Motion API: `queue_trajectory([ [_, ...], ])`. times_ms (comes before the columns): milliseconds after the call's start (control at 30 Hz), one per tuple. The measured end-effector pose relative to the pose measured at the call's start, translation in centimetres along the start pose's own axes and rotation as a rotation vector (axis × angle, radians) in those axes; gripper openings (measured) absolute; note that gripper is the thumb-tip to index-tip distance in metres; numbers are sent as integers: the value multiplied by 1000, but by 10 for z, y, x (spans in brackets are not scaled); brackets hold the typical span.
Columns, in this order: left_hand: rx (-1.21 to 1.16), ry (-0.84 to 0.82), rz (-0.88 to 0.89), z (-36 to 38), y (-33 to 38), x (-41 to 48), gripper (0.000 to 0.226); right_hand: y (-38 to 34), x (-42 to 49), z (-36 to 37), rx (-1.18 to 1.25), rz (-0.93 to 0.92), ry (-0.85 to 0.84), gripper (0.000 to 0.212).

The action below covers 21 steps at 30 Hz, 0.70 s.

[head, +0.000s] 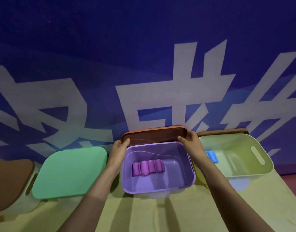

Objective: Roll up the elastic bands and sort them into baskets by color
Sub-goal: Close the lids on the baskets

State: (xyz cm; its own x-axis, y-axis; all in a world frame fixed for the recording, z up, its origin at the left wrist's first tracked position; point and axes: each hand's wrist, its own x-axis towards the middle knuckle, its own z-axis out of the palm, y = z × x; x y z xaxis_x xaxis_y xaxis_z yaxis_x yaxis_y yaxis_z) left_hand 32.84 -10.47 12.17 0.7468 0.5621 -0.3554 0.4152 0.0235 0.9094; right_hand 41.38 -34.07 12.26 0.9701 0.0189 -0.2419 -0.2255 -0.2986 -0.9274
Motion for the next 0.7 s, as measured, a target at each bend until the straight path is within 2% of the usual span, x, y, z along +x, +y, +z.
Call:
queue_trajectory([
  [133,-50,33,35,-1,8,-10,34,-11,-9,-3,62,-49,-8,40],
  [300,-126,56,130,-7,25,-22,20,-24,-18,-8,134,-113,2,36],
  [533,-195,62,233,-16,38,-44,32,-31,-36,-16,165,-171,32,32],
  [700,-236,61,235,-23,28,-54,19,-27,-48,-18,270,-182,59,28],
])
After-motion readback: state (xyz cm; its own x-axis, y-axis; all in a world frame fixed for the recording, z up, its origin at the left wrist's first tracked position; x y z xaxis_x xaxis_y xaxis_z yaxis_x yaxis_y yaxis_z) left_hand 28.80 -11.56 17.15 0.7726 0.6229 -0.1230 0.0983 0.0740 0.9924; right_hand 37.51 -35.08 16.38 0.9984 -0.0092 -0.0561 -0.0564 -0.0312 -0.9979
